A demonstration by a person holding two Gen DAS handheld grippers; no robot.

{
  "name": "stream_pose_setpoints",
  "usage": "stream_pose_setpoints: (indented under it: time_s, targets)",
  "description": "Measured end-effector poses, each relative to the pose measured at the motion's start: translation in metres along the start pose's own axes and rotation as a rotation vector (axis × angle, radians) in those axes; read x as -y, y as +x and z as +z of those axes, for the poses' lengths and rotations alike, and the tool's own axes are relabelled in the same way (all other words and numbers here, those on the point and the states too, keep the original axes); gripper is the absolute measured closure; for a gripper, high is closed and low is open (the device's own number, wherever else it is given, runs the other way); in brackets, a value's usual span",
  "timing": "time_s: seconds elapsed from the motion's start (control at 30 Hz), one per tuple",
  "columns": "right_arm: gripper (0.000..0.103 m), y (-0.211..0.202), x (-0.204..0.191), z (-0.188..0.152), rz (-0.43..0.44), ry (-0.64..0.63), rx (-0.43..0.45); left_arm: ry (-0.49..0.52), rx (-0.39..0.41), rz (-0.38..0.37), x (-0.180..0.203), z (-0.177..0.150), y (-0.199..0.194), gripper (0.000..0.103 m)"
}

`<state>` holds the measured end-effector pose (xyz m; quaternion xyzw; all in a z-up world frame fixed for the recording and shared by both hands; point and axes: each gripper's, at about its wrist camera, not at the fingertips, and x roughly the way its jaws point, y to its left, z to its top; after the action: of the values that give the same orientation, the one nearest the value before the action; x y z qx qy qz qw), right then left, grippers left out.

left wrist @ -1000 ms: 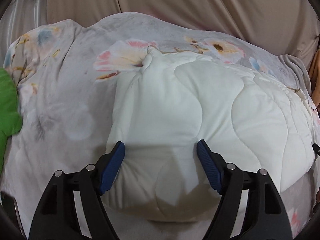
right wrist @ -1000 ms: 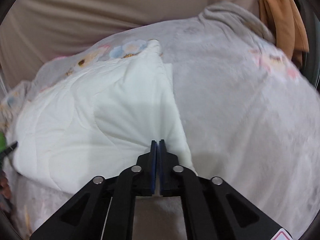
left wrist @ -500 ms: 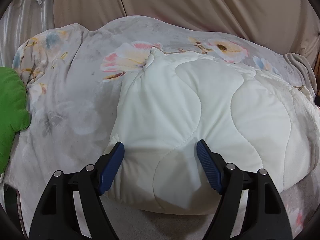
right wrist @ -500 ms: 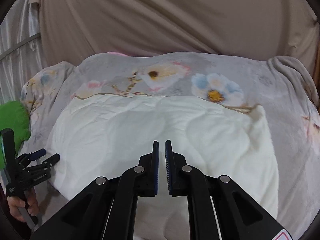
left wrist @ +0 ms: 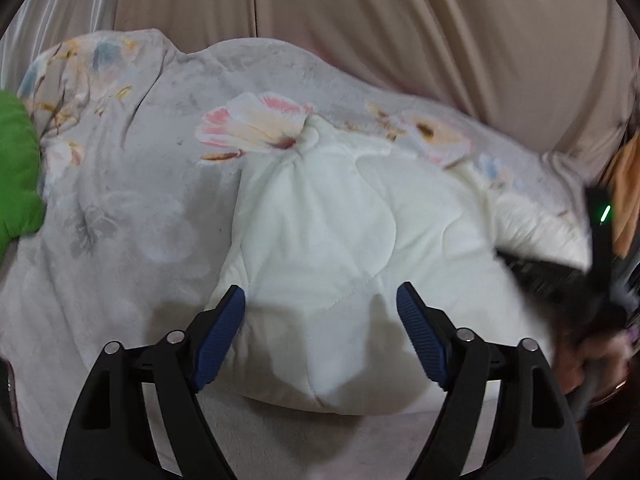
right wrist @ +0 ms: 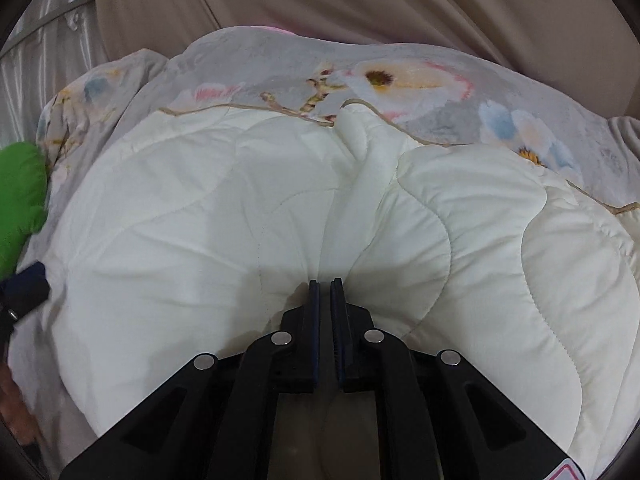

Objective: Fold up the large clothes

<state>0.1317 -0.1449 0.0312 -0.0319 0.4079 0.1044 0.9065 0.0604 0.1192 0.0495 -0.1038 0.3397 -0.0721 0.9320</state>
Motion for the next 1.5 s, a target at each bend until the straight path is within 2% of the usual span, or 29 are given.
stream_pose_setpoints:
  time_s: [0.03, 0.07, 0.17, 0.27, 0.33, 0.4, 0.5, 0.57, 0.7, 0.77, 0.83, 0.9, 0.93, 1.03, 1.17, 1.33, 1.43, 1.5]
  targets:
    - [0.094, -0.001, -0.003, 0.0, -0.013, -0.022, -0.002, -0.024, 0.008, 0.001, -0.005, 0.005, -0.004, 0.014]
    - [0.094, -0.002, -0.004, 0.002, -0.013, -0.027, -0.011, -0.046, 0.018, 0.009, -0.011, 0.009, -0.007, 0.013]
    - [0.094, -0.011, 0.006, 0.017, 0.071, 0.026, -0.033, -0.097, 0.025, 0.02, -0.031, 0.024, -0.007, 0.01]
    - [0.094, -0.01, 0.011, 0.031, 0.123, 0.054, -0.029, -0.161, -0.058, -0.042, -0.051, 0.032, 0.014, 0.009]
    - [0.095, 0.003, 0.012, 0.034, 0.148, 0.058, -0.059, -0.194, -0.121, -0.091, -0.056, 0.03, 0.03, 0.009]
    - [0.096, 0.016, 0.014, 0.03, 0.177, 0.068, -0.076, -0.221, -0.184, -0.123, -0.057, 0.024, 0.048, 0.009]
    - [0.098, 0.023, 0.023, 0.026, 0.249, 0.105, -0.074, -0.23, -0.234, -0.169, -0.051, 0.015, 0.064, 0.008]
    - [0.099, 0.028, 0.029, 0.028, 0.313, 0.132, -0.083, -0.224, -0.23, -0.177, -0.046, 0.015, 0.068, 0.005]
    - [0.099, 0.039, 0.031, 0.032, 0.372, 0.146, -0.096, -0.207, -0.234, -0.185, -0.033, 0.021, 0.074, 0.006]
    - [0.099, 0.041, 0.029, 0.032, 0.368, 0.134, -0.091, -0.2, -0.227, -0.181, -0.025, 0.024, 0.073, 0.019]
    - [0.099, 0.04, 0.026, 0.031, 0.357, 0.12, -0.08, -0.166, -0.188, -0.172, -0.014, 0.031, 0.063, 0.06]
    - [0.099, 0.039, 0.027, 0.031, 0.354, 0.118, -0.071, -0.122, -0.145, -0.147, -0.001, 0.04, 0.046, 0.077]
    - [0.099, 0.037, 0.028, 0.03, 0.356, 0.128, -0.066, -0.107, -0.129, -0.142, 0.005, 0.044, 0.038, 0.081]
    - [0.099, 0.021, 0.035, 0.028, 0.324, 0.156, -0.047, -0.057, -0.066, -0.172, 0.023, 0.056, 0.01, 0.084]
    - [0.098, -0.023, 0.035, 0.013, 0.271, 0.089, -0.011, 0.005, -0.004, -0.246, 0.051, 0.064, -0.026, 0.085]
    - [0.098, -0.061, 0.038, -0.03, 0.363, 0.072, -0.033, 0.082, 0.037, -0.305, 0.085, 0.065, -0.049, 0.086]
    - [0.098, -0.057, 0.035, -0.06, 0.429, 0.092, -0.08, 0.129, 0.055, -0.343, 0.109, 0.064, -0.059, 0.087]
    - [0.099, -0.043, 0.032, -0.073, 0.419, 0.109, -0.099, 0.169, 0.046, -0.375, 0.128, 0.061, -0.062, 0.087]
